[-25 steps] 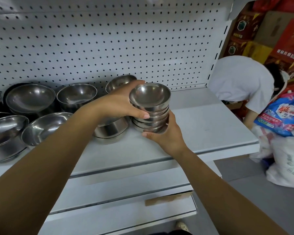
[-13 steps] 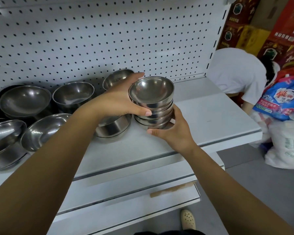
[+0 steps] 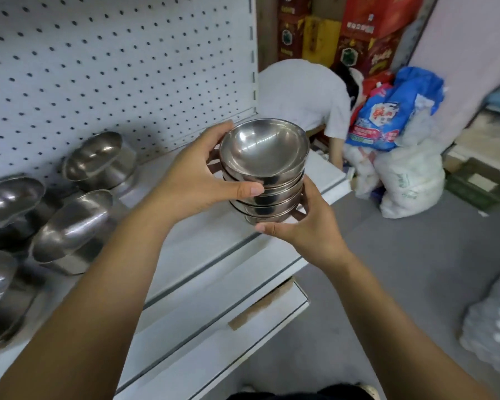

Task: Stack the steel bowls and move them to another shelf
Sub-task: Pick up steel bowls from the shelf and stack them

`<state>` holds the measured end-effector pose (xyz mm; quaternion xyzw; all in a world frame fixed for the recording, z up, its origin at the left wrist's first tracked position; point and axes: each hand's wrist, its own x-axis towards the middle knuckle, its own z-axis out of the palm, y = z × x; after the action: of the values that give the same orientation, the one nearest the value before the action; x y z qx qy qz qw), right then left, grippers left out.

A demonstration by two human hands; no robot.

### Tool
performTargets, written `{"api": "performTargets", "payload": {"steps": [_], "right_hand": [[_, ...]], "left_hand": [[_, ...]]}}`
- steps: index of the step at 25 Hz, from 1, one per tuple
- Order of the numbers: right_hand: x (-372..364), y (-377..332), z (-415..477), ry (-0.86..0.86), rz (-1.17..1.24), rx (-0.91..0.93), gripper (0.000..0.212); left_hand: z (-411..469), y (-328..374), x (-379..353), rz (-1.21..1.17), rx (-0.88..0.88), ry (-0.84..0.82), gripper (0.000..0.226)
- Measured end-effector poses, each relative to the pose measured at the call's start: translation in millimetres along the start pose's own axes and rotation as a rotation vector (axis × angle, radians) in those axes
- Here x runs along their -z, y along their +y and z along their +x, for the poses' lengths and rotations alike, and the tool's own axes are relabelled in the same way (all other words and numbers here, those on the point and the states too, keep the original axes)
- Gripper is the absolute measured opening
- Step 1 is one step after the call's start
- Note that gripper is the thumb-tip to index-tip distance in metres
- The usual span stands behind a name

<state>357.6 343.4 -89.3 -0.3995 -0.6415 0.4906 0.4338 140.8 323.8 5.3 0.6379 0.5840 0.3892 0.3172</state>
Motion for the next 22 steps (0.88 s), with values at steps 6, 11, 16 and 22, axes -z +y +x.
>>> {"api": "performTargets", "payload": {"steps": [6, 11, 16, 22], "right_hand": [[119.9, 14.7, -27.2, 0.142, -0.056, -0.029, 0.107], [246.6, 21.8, -56.7, 0.256, -0.141, -0.049, 0.110], [372.3, 30.0, -87.3, 0.393, -0.176, -0.075, 0.104], [488.0, 36.5, -128.4, 0.599, -0.189, -0.092, 0.098]], "left_hand": [[49.6, 46.6, -104.4, -0.028, -0.057, -0.168, 0.113], [97.8, 111.5, -211.2, -0.039, -0.178, -0.353, 0.095], [142.7, 174.0, -329.5, -0.104, -0.294, -0.492, 0.069], [179.6, 235.5, -460.7, -0.221, -0.331, -0.601, 0.057]]}}
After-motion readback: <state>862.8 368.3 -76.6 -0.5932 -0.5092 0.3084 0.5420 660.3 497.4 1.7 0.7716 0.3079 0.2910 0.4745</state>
